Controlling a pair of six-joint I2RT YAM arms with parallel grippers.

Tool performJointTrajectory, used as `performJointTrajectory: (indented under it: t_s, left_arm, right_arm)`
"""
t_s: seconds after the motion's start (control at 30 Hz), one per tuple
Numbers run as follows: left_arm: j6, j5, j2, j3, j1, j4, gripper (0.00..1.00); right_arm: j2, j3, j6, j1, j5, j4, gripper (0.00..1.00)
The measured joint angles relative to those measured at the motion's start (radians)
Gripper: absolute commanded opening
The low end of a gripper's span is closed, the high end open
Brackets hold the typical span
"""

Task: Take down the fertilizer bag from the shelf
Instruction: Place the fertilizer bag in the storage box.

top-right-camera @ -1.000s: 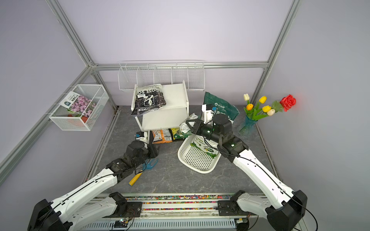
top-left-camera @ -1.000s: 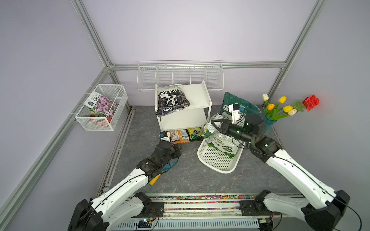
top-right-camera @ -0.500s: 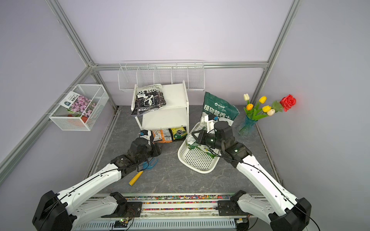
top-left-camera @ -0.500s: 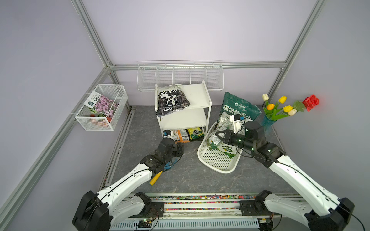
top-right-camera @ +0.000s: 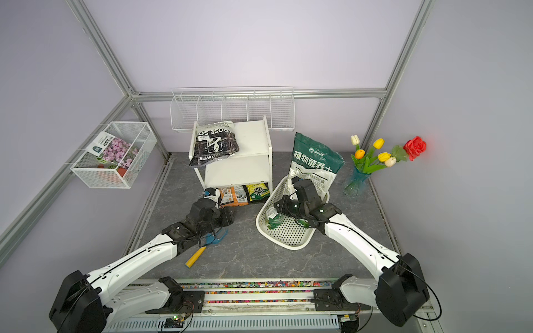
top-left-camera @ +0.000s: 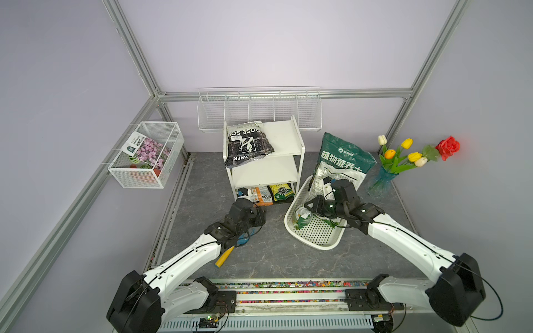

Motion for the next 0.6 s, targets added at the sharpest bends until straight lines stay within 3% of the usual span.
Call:
performJointTrajectory:
  t_s: [0.43, 0.53, 0.6]
  left_arm:
    - [-0.008, 0.003, -0.012, 0.0, 0.0, -0.002, 0.57]
    - [-0.008, 0.003, -0.016, 0.0, 0.0, -0.002, 0.57]
    - [-0.008, 0.003, -0.019, -0.001, 0.0, -0.003, 0.57]
  right_arm:
    - [0.254, 0.182, -0.013, -0.007, -0.02, 0.057, 0.0]
    - [0.299, 0.213, -0.013, -0.009, -0.036, 0.068, 0.25]
    - [0.315, 0.225, -0.022, -0.013, -0.042, 0.092, 0.37]
